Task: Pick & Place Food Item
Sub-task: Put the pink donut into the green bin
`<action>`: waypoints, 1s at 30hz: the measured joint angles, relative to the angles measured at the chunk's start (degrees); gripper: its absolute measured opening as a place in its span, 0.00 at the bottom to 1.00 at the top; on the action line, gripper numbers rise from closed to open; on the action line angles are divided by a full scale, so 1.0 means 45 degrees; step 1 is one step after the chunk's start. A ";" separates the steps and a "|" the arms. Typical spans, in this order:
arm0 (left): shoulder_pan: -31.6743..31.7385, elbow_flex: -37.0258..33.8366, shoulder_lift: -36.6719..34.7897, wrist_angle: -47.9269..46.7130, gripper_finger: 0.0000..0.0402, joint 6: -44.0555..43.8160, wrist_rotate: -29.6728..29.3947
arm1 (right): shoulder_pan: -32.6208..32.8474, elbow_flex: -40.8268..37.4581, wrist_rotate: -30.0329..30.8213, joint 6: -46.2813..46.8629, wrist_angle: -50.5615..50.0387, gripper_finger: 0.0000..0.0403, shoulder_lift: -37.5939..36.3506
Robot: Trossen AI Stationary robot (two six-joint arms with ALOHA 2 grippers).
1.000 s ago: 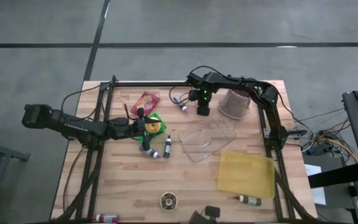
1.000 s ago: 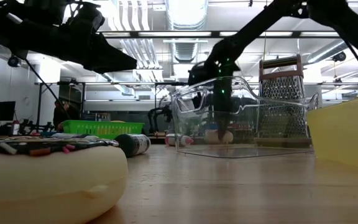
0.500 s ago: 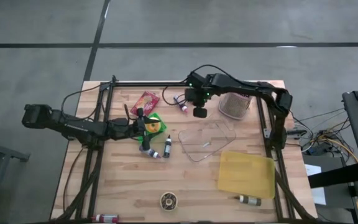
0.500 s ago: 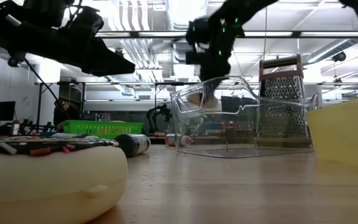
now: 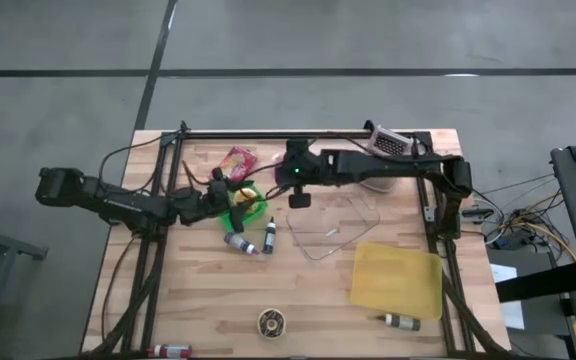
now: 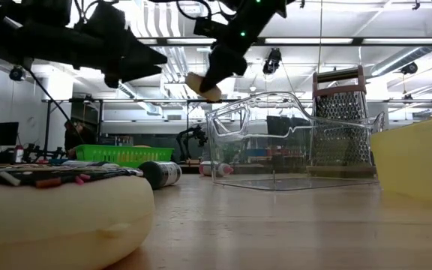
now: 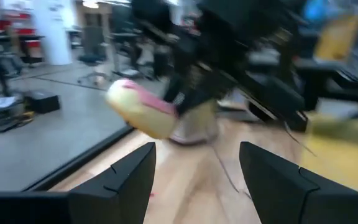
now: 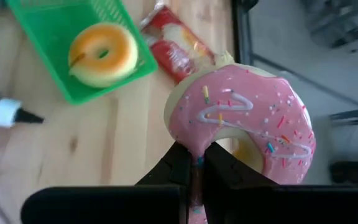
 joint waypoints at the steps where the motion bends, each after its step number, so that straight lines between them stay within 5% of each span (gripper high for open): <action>1: 0.0000 -0.0043 0.0000 0.0226 0.58 -0.0115 -0.0267 | 0.0069 -0.0004 0.0114 -0.0029 0.0110 0.02 0.0021; 5: 0.0141 -0.0173 0.0000 0.0795 0.58 -0.0701 -0.0469 | 0.0278 -0.0033 0.0399 -0.0162 0.0946 0.02 0.0267; 15: 0.1269 -0.0178 0.0000 0.0519 0.58 -0.3122 -0.0460 | 0.0979 -0.0055 0.3754 -0.2512 0.2884 0.02 0.1525; 30: 0.2478 -0.0187 0.0000 0.0428 0.58 -0.4320 0.1512 | 0.1441 -0.0060 0.3617 -0.3027 0.3379 0.02 0.1470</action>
